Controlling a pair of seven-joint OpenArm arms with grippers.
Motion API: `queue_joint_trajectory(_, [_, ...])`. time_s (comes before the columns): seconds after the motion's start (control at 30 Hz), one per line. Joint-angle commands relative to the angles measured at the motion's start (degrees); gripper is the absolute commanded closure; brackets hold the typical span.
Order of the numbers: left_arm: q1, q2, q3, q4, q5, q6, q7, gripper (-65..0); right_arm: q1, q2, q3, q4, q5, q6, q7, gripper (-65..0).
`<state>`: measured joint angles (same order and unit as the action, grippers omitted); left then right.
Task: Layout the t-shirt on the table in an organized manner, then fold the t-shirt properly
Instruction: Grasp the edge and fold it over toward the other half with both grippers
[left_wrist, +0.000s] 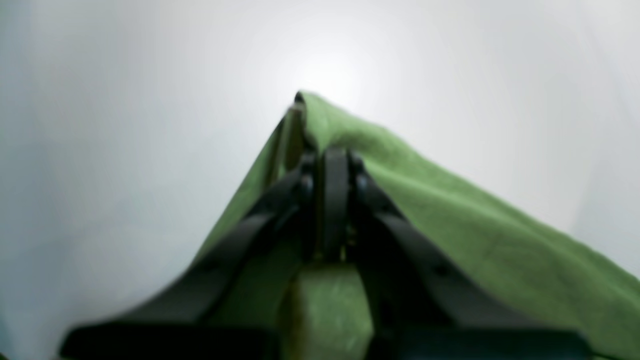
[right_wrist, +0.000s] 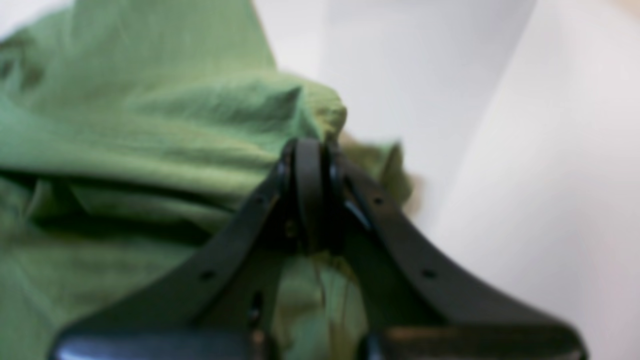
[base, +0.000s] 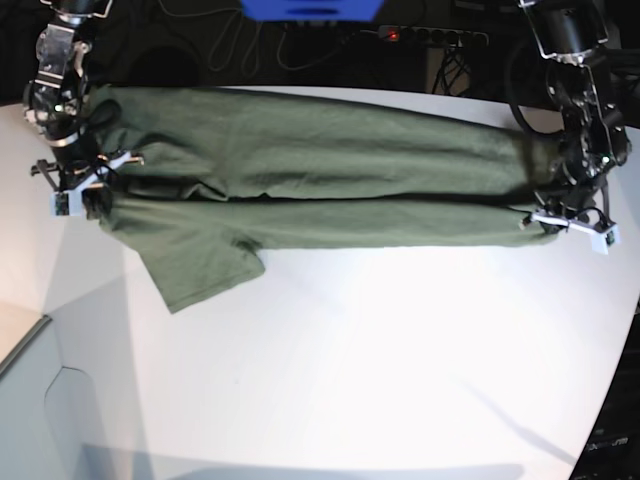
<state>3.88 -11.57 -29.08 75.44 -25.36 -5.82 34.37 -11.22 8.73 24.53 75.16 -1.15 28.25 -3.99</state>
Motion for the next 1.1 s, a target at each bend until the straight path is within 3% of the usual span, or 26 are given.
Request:
queue_joint_trajectory(0.0, [-0.49, -0.78, -0.15, 0.91, -0.53, -0.2, -0.74, -0.2, 0.37, 1.07, 0.04, 0.84, 0.84, -0.25, 1.57, 0.0])
queue_joint_trajectory(0.07, [-0.41, -0.87, -0.06, 0.91, -0.79, -0.2, -0.57, -3.7, -0.07, 1.25, -0.05, 0.93, 0.84, -0.25, 1.57, -1.7])
queue_joint_trajectory(0.23, [1.26, -0.78, -0.06, 1.88, -0.79, -0.2, -0.57, -26.0, -0.07, 1.42, 0.48, 1.46, 0.75, -0.25, 1.66, -22.7])
queue_joint_trajectory(0.33, [2.76, -0.78, -0.15, 6.1, -0.79, -0.2, -0.57, -36.1, -0.07, 0.98, 4.7, 4.54, 0.84, -0.25, 1.66, -32.8])
queue_joint_trajectory(0.4, [4.08, -0.87, -0.15, 9.18, -0.79, -0.2, -0.57, -39.9, 0.19, 0.37, 6.02, 6.47, 0.93, -0.25, 1.57, -36.1])
queue_joint_trajectory(0.6, [1.7, -1.39, -2.35, 8.65, -0.44, -0.2, -0.92, -41.3, 0.63, -0.16, 6.1, 9.37, 0.93, -0.25, 1.57, -36.6])
queue_joint_trajectory(0.8, [-7.7, -3.5, -3.14, -3.92, -0.26, -0.2, -0.57, -41.2, 2.12, -0.51, 4.87, 9.11, 0.84, -0.25, -0.63, -36.6])
queue_joint_trajectory(1.07, [-15.62, -7.11, 6.0, -17.72, -0.26, 0.24, -0.57, -41.2, 2.21, -0.42, 4.43, 9.11, 0.84, -0.25, -2.74, -36.6])
